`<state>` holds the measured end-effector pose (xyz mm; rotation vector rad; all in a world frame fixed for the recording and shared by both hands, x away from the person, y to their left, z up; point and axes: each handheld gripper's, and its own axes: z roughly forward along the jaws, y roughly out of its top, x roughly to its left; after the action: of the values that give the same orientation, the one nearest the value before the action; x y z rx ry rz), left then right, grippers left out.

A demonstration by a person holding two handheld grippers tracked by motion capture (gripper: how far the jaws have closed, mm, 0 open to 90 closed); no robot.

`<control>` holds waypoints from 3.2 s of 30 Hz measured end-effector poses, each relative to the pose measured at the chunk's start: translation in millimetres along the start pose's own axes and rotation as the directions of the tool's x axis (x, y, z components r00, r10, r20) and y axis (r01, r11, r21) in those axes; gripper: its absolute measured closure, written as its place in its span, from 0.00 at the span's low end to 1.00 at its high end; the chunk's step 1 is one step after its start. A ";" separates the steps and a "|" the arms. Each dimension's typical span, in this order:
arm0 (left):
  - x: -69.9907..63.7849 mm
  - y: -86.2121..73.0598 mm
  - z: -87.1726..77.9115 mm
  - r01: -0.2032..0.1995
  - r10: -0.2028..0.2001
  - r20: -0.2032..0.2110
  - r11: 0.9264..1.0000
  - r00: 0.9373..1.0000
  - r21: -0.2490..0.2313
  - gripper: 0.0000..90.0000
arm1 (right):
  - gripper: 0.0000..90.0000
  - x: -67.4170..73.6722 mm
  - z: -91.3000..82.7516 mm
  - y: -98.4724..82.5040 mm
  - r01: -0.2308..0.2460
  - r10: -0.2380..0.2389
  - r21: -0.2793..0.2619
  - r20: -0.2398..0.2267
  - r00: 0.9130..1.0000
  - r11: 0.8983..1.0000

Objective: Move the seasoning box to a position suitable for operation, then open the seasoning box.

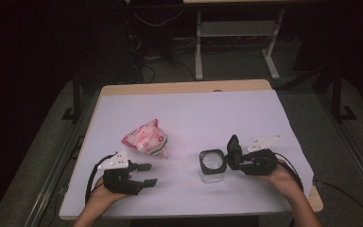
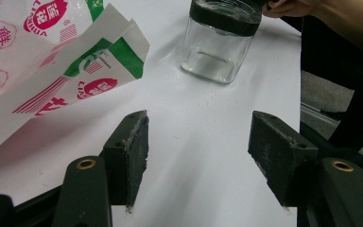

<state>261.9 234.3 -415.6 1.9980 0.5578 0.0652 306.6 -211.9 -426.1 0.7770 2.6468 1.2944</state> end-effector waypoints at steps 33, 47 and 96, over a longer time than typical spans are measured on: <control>17.8 -3.4 -26.6 0.004 -0.001 -0.144 1.000 0.990 0.021 0.41 | 0.50 -17.7 -42.8 -22.6 -0.133 0.138 -0.074 0.054 0.989 0.988; 28.9 4.0 -49.3 0.001 0.002 -0.217 1.000 0.976 0.016 0.38 | 0.42 -12.1 -45.7 -24.3 -0.191 0.197 -0.078 0.079 0.977 0.979; 39.6 40.9 16.5 -0.153 0.152 -0.187 0.988 0.970 0.009 0.85 | 0.39 -15.8 -48.9 -34.0 -0.204 0.214 -0.107 0.093 0.972 0.973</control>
<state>316.4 221.4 -396.1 2.0390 0.5210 0.3524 292.1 -271.7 -422.9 1.1013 2.4542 1.3765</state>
